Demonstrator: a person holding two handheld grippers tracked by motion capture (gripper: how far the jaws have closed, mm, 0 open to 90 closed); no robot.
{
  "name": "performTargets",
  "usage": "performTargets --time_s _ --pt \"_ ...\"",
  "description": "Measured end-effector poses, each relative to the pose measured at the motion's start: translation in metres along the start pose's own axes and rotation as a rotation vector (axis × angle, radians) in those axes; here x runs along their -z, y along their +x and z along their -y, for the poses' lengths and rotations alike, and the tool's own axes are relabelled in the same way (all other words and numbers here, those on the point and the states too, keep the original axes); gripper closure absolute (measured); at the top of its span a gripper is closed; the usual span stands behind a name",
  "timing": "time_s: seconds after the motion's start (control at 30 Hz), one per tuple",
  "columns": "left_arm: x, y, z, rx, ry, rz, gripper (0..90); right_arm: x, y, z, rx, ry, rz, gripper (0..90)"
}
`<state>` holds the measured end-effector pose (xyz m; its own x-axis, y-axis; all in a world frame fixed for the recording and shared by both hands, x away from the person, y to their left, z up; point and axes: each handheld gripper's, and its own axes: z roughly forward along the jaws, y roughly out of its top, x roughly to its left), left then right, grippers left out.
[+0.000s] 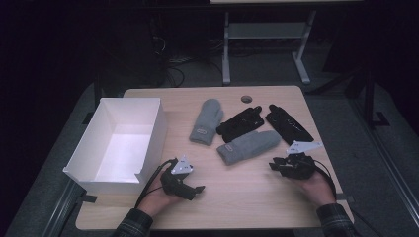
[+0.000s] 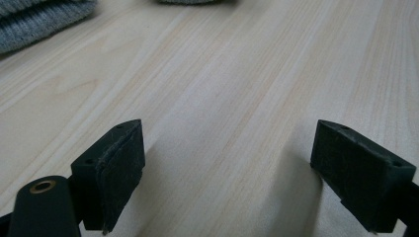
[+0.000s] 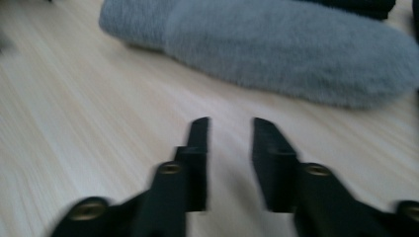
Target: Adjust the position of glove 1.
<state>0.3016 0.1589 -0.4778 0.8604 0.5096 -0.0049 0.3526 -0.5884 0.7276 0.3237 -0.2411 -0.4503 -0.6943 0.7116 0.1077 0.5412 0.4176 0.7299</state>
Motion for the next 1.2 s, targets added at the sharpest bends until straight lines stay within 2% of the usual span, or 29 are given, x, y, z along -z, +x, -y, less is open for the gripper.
performTargets --time_s 0.07,0.13,0.37,0.6,0.93,0.97,1.03,1.1,1.2 --pt "0.0 0.0 0.0 -0.006 0.004 0.001 12.8 -0.004 0.001 -0.008 -0.002 -0.001 -0.008 87.8" --pt "0.0 0.0 0.0 -0.005 0.004 0.002 12.8 -0.006 0.001 -0.012 0.006 0.0 -0.01 90.0" --pt "0.004 -0.002 0.002 -0.018 0.012 0.017 12.8 -0.022 0.007 -0.045 0.043 -0.039 -0.023 90.0" --pt "0.004 -0.002 0.002 -0.02 0.011 0.018 12.8 -0.038 0.003 -0.065 0.056 -0.038 -0.031 90.0" --pt "0.004 -0.002 0.002 -0.019 0.011 0.018 12.7 -0.061 -0.004 -0.076 0.047 -0.037 -0.022 90.0" --pt "0.003 -0.002 0.002 -0.019 0.009 0.018 12.7 -0.068 -0.005 -0.077 0.045 -0.039 -0.021 90.0" --pt "0.003 -0.002 0.002 -0.02 0.009 0.017 12.7 -0.073 -0.005 -0.076 0.045 -0.027 -0.026 90.0" --pt "0.003 -0.002 0.002 -0.019 0.01 0.018 12.7 -0.085 -0.004 -0.073 0.054 0.02 -0.028 90.0" --pt "0.003 -0.002 0.002 -0.02 0.009 0.017 12.7 -0.088 -0.004 -0.07 0.055 0.038 -0.031 90.0"
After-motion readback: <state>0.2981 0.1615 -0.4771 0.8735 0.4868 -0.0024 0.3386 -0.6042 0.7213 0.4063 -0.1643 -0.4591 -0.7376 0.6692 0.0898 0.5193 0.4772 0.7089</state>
